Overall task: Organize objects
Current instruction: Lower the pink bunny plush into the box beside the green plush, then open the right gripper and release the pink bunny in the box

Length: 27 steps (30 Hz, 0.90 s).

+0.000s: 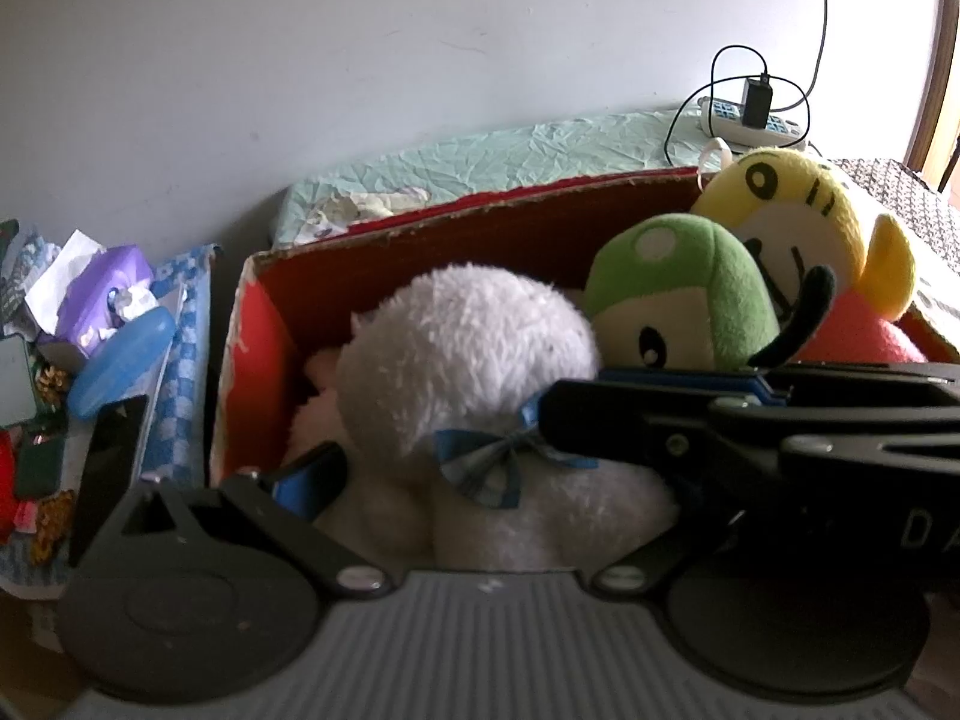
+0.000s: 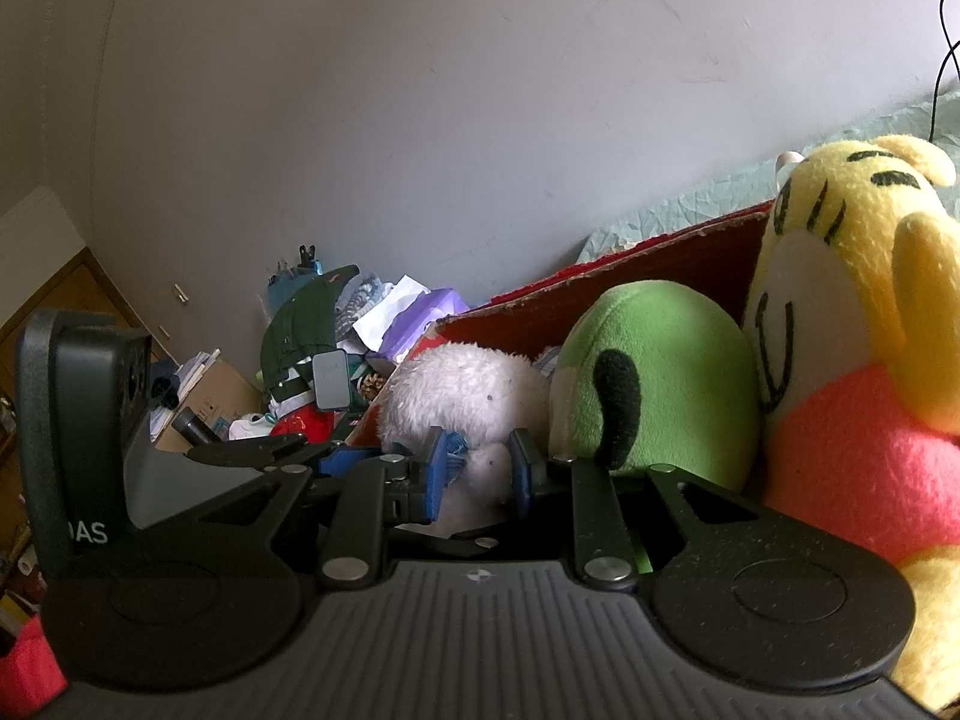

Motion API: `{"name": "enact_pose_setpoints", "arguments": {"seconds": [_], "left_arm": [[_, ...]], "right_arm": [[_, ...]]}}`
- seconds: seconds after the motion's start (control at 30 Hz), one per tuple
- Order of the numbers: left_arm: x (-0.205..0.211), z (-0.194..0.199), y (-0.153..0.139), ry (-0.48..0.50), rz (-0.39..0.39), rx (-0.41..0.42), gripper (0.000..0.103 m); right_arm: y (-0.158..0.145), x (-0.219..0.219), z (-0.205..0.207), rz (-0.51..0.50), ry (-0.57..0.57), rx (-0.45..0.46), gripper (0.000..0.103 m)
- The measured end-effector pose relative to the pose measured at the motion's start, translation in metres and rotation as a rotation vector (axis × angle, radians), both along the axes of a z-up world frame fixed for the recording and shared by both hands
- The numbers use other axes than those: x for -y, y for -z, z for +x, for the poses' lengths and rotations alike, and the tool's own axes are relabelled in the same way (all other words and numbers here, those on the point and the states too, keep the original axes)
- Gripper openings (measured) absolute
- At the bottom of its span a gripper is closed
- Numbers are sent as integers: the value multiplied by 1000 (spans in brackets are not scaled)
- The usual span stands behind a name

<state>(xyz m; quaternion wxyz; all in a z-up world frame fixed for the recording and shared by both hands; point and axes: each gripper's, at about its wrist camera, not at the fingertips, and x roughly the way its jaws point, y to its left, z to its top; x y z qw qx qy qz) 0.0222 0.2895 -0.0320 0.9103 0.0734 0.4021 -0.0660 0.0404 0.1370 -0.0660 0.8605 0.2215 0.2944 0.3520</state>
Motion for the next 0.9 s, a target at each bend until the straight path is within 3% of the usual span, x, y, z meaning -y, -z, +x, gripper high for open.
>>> {"name": "enact_pose_setpoints", "arguments": {"seconds": [0.6, 0.9], "left_arm": [[2, -1, 2, 8, 32, 11, 103], [8, 1, 3, -50, 83, -29, 103]], "right_arm": [[-2, 2, -3, -8, -3, -4, 23], [-11, 4, -6, -29, 2, -68, 24]]}}
